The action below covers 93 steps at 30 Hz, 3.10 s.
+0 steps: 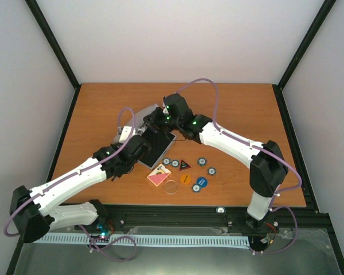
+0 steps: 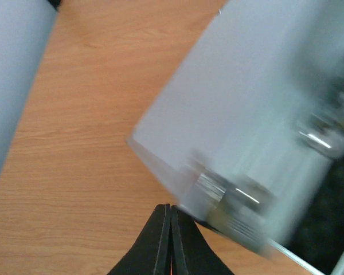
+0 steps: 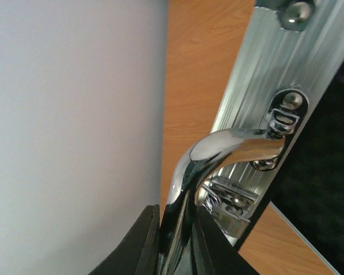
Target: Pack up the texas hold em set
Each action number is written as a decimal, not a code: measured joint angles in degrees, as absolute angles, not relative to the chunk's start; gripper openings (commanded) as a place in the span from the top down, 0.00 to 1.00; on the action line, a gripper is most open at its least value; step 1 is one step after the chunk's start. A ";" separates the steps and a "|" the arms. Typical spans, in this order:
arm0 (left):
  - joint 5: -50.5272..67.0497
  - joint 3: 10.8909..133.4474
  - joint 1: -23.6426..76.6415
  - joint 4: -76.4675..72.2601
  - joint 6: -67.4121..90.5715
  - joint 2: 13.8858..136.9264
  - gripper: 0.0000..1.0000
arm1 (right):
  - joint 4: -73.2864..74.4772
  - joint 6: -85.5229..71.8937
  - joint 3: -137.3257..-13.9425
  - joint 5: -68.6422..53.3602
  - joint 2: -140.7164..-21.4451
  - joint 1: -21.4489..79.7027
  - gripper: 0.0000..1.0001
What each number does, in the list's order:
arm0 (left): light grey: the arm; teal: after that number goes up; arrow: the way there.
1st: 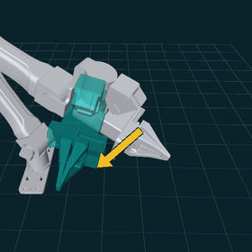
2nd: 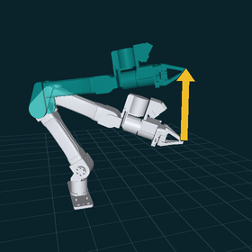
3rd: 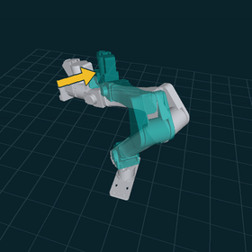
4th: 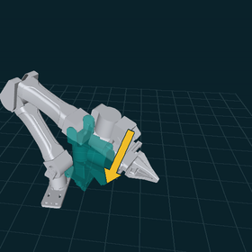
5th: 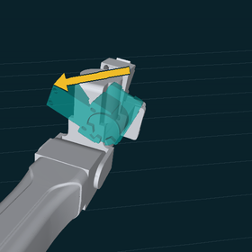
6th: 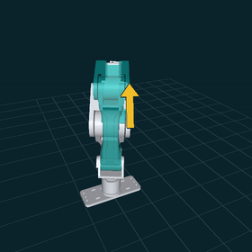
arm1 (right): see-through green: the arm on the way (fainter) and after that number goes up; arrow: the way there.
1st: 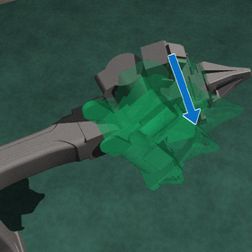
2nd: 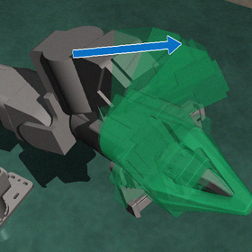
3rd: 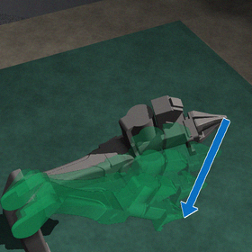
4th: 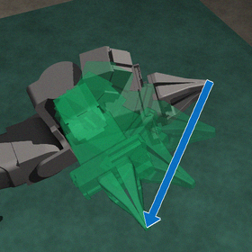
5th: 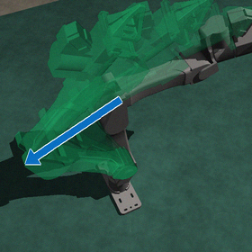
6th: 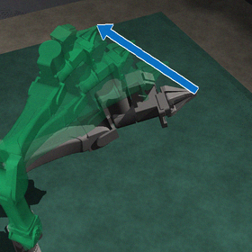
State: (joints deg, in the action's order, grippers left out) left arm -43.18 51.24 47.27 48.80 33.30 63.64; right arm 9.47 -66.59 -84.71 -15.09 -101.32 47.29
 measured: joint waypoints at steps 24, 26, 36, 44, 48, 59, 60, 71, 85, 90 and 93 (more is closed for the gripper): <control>-41.95 51.37 46.92 40.75 26.83 47.86 0.00 | 15.03 -59.57 -84.73 -17.17 -101.43 47.07 0.86; -40.62 51.40 46.92 39.72 25.39 45.52 0.00 | 15.05 -59.55 -84.99 -17.54 -101.67 47.07 0.86; -41.28 51.40 46.92 40.14 24.58 45.39 0.00 | 18.48 -57.63 -94.24 -20.03 -106.15 47.35 0.86; -44.77 54.39 46.92 41.10 25.71 36.99 0.00 | 21.32 -55.55 -102.96 -22.44 -111.35 48.45 0.86; -45.95 58.04 46.92 40.86 25.63 32.82 0.00 | 22.83 -54.13 -108.49 -24.08 -114.78 49.67 0.87; -47.03 59.77 46.92 41.01 24.53 33.01 0.00 | 27.05 -50.87 -117.73 -26.89 -120.18 53.65 0.87; -47.07 59.77 46.92 41.01 24.34 32.99 0.00 | 27.40 -50.59 -118.08 -26.98 -120.29 53.89 0.87; -49.12 60.45 46.92 45.23 25.47 32.86 0.00 | 28.64 -49.01 -118.85 -27.03 -120.33 55.05 0.87; -51.70 62.61 46.92 49.17 27.62 30.09 0.00 | 31.51 -47.88 -124.46 -27.53 -123.00 58.39 0.87; -51.90 62.61 46.92 49.23 27.59 30.09 0.00 | 31.62 -47.53 -124.55 -27.62 -123.00 59.11 0.87; -51.92 62.57 46.92 49.21 27.59 30.09 0.00 | 31.64 -47.31 -124.57 -27.62 -123.00 59.61 0.87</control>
